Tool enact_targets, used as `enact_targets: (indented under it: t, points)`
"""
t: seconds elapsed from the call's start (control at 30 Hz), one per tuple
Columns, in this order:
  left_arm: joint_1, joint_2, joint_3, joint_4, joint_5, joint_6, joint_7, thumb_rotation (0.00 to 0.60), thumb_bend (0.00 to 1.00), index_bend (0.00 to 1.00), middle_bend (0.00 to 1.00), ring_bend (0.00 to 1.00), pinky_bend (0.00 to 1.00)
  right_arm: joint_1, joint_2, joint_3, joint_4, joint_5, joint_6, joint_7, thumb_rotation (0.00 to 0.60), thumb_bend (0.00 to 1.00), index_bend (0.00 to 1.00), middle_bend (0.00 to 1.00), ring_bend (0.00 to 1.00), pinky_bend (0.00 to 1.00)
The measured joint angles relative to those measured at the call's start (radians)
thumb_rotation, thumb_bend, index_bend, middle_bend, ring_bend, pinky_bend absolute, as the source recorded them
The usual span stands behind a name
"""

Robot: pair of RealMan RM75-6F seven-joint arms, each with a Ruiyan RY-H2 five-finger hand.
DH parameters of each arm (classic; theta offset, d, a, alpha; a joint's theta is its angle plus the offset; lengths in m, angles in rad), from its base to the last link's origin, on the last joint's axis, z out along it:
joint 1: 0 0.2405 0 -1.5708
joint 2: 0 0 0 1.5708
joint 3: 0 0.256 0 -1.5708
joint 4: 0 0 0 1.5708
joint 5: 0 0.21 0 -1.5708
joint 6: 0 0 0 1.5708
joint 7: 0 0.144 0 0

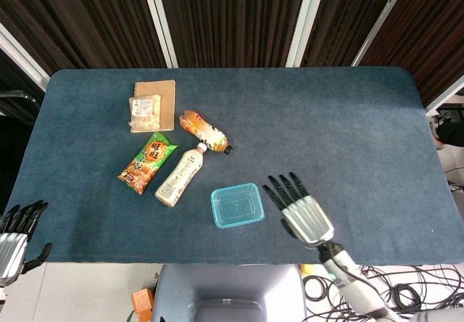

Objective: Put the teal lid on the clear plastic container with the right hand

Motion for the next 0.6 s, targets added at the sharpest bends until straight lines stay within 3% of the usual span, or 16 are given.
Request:
enact_targets:
  t: [0.13, 0.27, 0.47, 0.6]
  points:
    - [0.029, -0.046, -0.013, 0.057, -0.006, 0.054, -0.023, 0.600, 0.36, 0.00, 0.05, 0.07, 0.00, -0.159, 0.086, -0.066, 0.047, -0.067, 0.181, 0.159, 0.600, 0.30, 0.00, 0.00, 0.00, 0.00]
    - [0.044, -0.063, -0.013, 0.071, 0.000, 0.072, 0.007, 0.600, 0.36, 0.00, 0.05, 0.06, 0.00, -0.323, 0.122, -0.093, 0.192, -0.080, 0.316, 0.335, 0.600, 0.30, 0.00, 0.00, 0.00, 0.00]
    - [0.058, -0.077, -0.001, 0.056, 0.045, 0.109, 0.060, 0.600, 0.36, 0.00, 0.05, 0.06, 0.00, -0.422, 0.130, -0.076, 0.388, -0.069, 0.328, 0.585, 0.600, 0.30, 0.00, 0.00, 0.00, 0.00]
    - [0.057, -0.084, 0.003, 0.049, 0.050, 0.099, 0.078, 0.600, 0.36, 0.00, 0.05, 0.06, 0.00, -0.456, 0.140, -0.040, 0.417, -0.068, 0.302, 0.644, 0.600, 0.30, 0.00, 0.00, 0.00, 0.00]
